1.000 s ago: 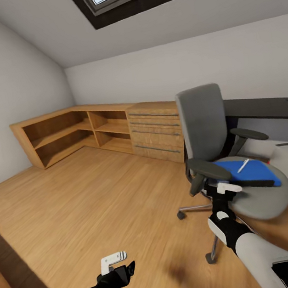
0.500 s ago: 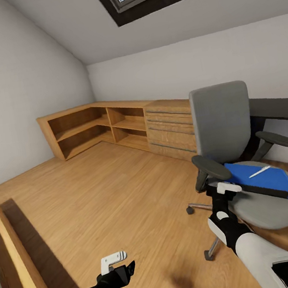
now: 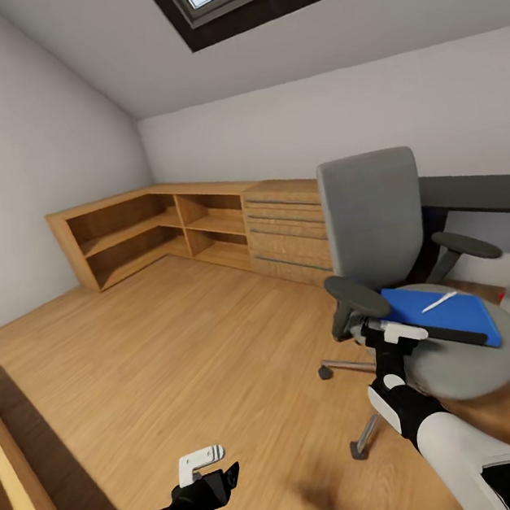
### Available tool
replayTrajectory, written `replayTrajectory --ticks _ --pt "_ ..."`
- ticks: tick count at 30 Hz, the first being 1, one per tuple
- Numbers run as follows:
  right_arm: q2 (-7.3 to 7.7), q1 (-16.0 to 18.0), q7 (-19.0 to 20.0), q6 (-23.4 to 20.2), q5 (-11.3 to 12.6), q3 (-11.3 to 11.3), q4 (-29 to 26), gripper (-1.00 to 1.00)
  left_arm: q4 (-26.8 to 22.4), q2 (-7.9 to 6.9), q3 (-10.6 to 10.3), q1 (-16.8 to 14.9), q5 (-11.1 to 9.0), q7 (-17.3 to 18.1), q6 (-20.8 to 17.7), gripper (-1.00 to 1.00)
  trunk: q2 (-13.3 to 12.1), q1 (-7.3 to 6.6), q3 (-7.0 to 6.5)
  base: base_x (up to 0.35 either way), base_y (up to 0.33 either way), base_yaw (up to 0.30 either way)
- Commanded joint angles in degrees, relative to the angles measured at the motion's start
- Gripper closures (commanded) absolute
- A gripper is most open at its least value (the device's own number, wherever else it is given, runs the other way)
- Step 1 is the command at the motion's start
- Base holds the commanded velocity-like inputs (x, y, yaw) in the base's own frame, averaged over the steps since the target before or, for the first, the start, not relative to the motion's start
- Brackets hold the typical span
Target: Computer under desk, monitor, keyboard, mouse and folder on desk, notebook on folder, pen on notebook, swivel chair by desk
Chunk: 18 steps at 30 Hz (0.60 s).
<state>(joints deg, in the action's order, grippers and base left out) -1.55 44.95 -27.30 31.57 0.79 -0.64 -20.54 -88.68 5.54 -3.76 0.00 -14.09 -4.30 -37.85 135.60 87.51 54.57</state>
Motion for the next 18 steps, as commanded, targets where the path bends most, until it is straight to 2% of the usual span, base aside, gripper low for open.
replayTrajectory --ticks 1,18 --pt "-0.03 0.0 0.0 0.2 0.1 -0.1 0.1 -1.00 -0.1 0.00 0.0 0.0 -0.6 -0.4 -0.2 -1.00 0.0 -0.01 0.01 0.000 0.000 -0.233" --pt "-0.03 0.0 0.1 0.3 0.1 -0.1 0.1 -1.00 -0.1 0.00 0.0 0.0 -0.7 -0.4 -0.2 -1.00 0.0 -0.01 -0.58 0.000 0.000 -0.240"
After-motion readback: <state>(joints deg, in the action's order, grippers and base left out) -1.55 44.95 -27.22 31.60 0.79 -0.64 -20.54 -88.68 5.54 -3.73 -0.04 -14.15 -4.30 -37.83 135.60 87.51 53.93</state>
